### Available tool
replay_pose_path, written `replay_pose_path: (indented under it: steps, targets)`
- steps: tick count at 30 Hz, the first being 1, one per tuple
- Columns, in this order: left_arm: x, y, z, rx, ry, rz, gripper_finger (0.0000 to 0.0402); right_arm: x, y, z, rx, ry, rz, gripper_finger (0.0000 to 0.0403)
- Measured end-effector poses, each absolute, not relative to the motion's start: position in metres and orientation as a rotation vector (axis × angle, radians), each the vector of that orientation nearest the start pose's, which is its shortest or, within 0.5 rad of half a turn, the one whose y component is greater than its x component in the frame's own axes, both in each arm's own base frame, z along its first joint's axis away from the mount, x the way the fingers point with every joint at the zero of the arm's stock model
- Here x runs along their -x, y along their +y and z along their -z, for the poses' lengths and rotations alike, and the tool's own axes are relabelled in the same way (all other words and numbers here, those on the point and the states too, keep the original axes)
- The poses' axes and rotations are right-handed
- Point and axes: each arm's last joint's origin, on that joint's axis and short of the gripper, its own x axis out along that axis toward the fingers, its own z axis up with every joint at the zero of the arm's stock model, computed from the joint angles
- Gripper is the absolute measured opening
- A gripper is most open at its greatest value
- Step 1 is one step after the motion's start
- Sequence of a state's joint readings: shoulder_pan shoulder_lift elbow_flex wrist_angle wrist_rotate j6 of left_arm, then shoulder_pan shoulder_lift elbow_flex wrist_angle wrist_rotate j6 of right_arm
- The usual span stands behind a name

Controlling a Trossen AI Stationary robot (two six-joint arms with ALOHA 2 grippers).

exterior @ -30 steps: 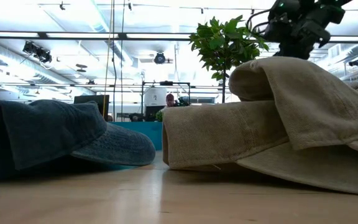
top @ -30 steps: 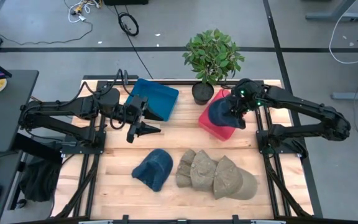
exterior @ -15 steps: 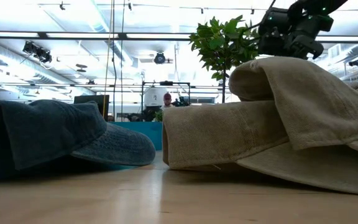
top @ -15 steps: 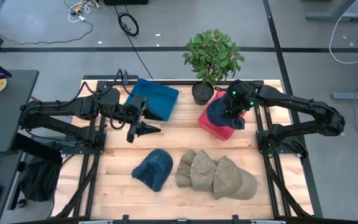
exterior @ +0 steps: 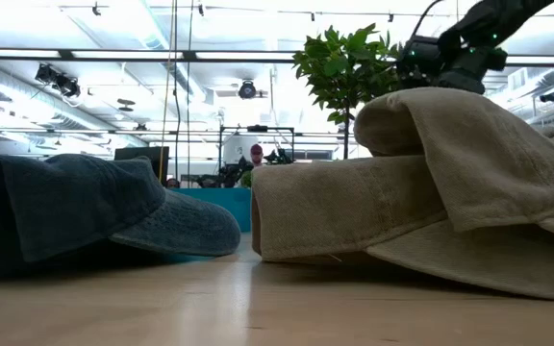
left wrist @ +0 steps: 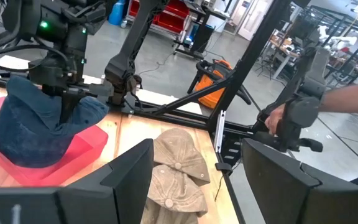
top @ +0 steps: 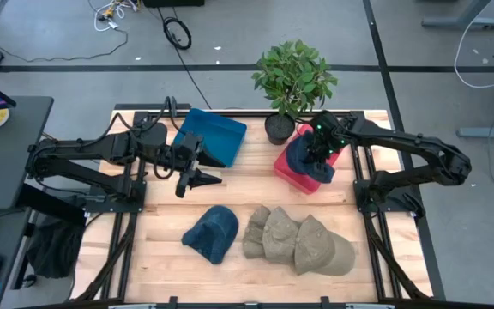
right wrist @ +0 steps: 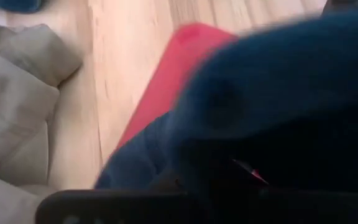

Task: Pick & Place hat
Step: Put the bottom blue cap into the red bin

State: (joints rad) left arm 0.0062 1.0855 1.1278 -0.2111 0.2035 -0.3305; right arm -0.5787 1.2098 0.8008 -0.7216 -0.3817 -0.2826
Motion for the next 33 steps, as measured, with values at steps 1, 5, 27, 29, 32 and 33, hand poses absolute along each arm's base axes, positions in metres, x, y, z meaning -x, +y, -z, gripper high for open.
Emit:
replay_pose_path:
  steps: [1,5,27,29,32,33]
  targets:
    - [-0.234,-0.004,-0.391,0.346,0.2,0.167,0.0248,-0.184,-0.11,-0.219,-0.285,1.013,0.04,0.0002]
    - [-0.234,-0.004,-0.391,0.346,0.2,0.167,0.0248,-0.177,-0.115,-0.209,-0.35,1.009,0.074,0.0002]
    - [-0.234,-0.004,-0.391,0.347,0.201,0.167,0.0248,-0.159,-0.145,-0.211,-0.534,0.887,0.216,0.0005]
    - [-0.234,-0.004,-0.391,0.347,0.201,0.167,0.0248,-0.158,-0.146,-0.211,-0.549,0.884,0.214,0.0005]
    - [-0.234,-0.004,-0.391,0.351,0.202,0.167,0.0248,-0.156,-0.145,-0.21,-0.559,0.891,0.191,0.0005]
    - [-0.234,-0.004,-0.391,0.354,0.203,0.166,0.0248,-0.156,-0.144,-0.21,-0.559,0.899,0.179,0.0005]
